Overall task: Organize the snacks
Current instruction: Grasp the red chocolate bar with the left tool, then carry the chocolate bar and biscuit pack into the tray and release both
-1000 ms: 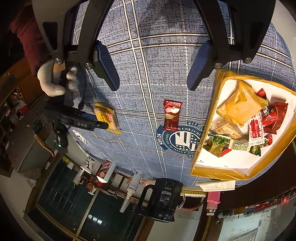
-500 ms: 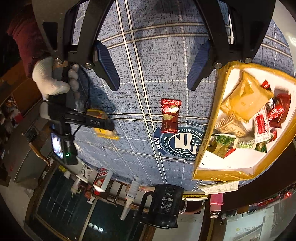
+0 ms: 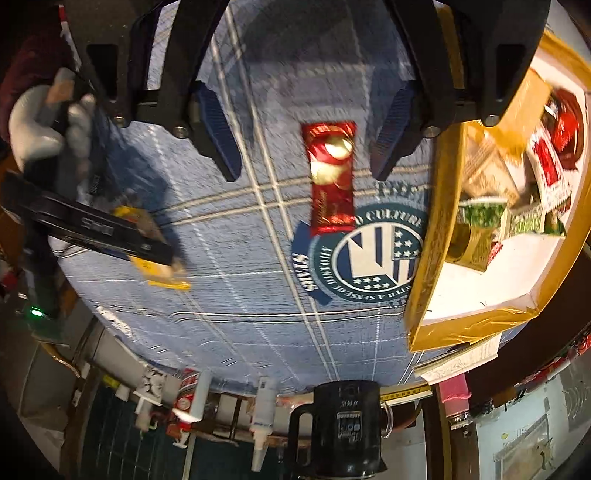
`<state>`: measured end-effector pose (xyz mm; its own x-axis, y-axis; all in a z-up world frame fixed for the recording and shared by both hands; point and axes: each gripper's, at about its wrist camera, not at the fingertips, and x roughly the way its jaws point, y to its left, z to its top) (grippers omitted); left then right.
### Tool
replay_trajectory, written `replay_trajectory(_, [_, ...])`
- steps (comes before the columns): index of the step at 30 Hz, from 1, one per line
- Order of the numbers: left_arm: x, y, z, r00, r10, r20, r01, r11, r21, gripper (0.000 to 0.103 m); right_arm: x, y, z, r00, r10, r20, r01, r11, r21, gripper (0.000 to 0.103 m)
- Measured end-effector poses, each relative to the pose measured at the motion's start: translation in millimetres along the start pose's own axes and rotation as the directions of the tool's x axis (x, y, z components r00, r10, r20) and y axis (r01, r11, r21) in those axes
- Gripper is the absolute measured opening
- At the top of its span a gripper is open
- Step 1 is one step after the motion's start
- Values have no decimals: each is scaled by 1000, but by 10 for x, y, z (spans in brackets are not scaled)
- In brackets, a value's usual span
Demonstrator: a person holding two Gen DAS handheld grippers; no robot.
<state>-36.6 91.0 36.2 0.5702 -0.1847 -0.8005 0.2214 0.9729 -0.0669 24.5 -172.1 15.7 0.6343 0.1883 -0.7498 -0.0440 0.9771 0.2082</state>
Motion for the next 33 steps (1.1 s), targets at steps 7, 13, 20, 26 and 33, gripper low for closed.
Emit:
replay_trajectory(7, [253, -74, 16, 999, 34, -39, -30, 995, 92, 34, 0, 3, -1, 1000, 9, 1, -9, 1000, -1, 70])
replay_trajectory(13, [146, -78, 23, 1000, 16, -24, -14, 997, 74, 25, -1, -7, -4, 1000, 14, 4, -14, 1000, 3, 70])
replay_trajectory(20, [-223, 99, -33, 998, -41, 52, 41, 999, -6, 25, -30, -68, -10, 998, 58, 24, -59, 998, 28, 70])
replay_trajectory(26, [-592, 423, -37, 990, -66, 128, 77, 993, -85, 25, -119, -45, -25, 993, 99, 68, -101, 995, 21, 70])
replay_trajectory(33, [-938, 921, 48, 980, -29, 196, 60, 986, -156, 25, -441, 262, 45, 981, 171, 97, -168, 985, -39, 70])
